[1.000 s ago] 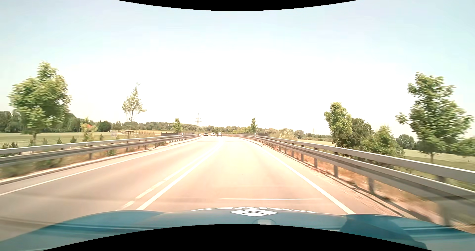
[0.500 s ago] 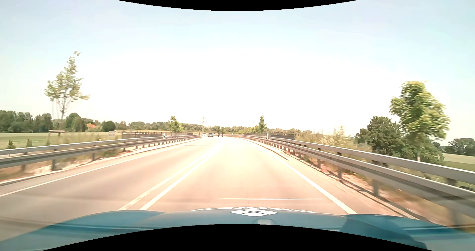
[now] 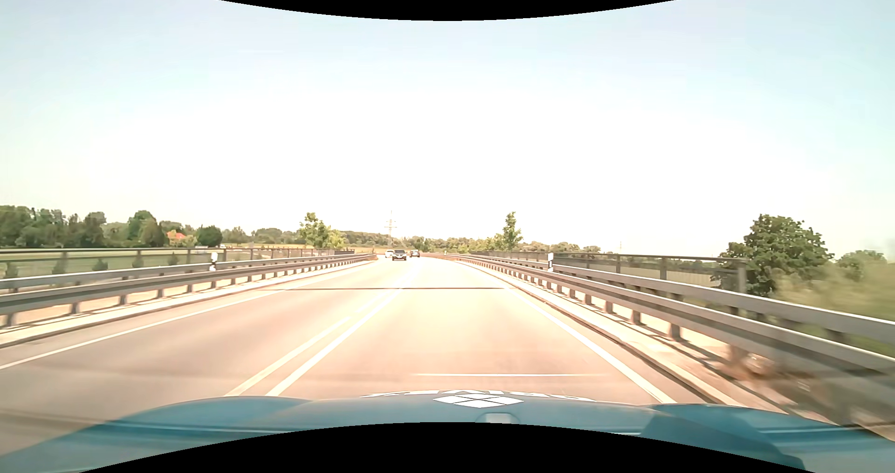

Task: Follow the waypoints while adhering to traffic rules and regulations

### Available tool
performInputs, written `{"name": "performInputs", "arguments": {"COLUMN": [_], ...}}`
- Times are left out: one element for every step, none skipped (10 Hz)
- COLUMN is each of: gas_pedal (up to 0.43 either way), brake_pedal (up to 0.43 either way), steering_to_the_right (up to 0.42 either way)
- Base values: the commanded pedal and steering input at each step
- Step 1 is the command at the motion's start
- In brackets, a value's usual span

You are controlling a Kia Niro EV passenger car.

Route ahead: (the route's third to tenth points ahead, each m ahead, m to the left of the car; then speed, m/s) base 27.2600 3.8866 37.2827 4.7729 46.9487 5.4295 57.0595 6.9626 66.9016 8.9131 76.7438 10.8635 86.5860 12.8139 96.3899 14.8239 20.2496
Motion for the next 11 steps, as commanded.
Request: {"name": "performInputs", "arguments": {"gas_pedal": [0.157, 0.157, 0.157, 0.157, 0.157, 0.157, 0.157, 0.157, 0.157, 0.157, 0.157], "brake_pedal": [0.000, 0.000, 0.000, 0.000, 0.000, 0.000, 0.000, 0.000, 0.000, 0.000, 0.000], "steering_to_the_right": [-0.014, -0.015, -0.015, -0.015, -0.015, -0.015, -0.015, -0.016, -0.018, -0.017, -0.018]}}
